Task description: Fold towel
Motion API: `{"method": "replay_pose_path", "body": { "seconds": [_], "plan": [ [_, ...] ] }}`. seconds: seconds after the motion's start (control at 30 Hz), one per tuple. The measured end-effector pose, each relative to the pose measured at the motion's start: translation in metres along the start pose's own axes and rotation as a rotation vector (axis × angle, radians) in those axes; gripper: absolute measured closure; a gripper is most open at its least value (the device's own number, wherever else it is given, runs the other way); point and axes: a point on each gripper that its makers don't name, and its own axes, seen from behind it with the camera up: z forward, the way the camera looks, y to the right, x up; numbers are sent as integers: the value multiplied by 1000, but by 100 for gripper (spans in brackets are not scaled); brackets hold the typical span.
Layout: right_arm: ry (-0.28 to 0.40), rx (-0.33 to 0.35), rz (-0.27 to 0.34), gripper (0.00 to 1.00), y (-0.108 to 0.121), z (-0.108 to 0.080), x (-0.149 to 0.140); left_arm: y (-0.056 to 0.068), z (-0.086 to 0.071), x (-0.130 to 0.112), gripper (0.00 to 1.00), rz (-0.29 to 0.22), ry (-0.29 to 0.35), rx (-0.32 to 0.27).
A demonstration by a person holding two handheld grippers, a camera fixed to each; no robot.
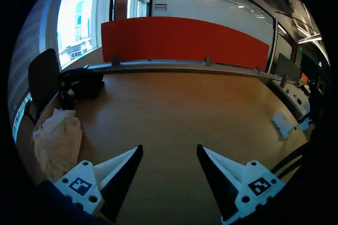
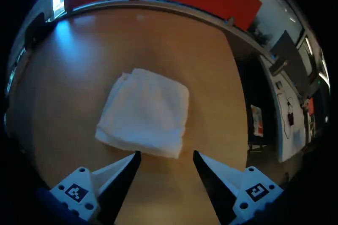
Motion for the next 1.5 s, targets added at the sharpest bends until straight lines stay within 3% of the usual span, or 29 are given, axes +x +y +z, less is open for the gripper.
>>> {"method": "replay_pose_path", "body": {
  "seconds": [0.73,1.23,1.5],
  "plan": [
    [384,-20,167,5,-22,-38,86,3,2,10,6,10,14,-8],
    [480,-69,213,5,-24,-42,108,2,6,19,6,0,39,-5],
    [569,-103,258,5,-19,-59,132,-6,7,31,6,-5,81,10]
  ]
}}
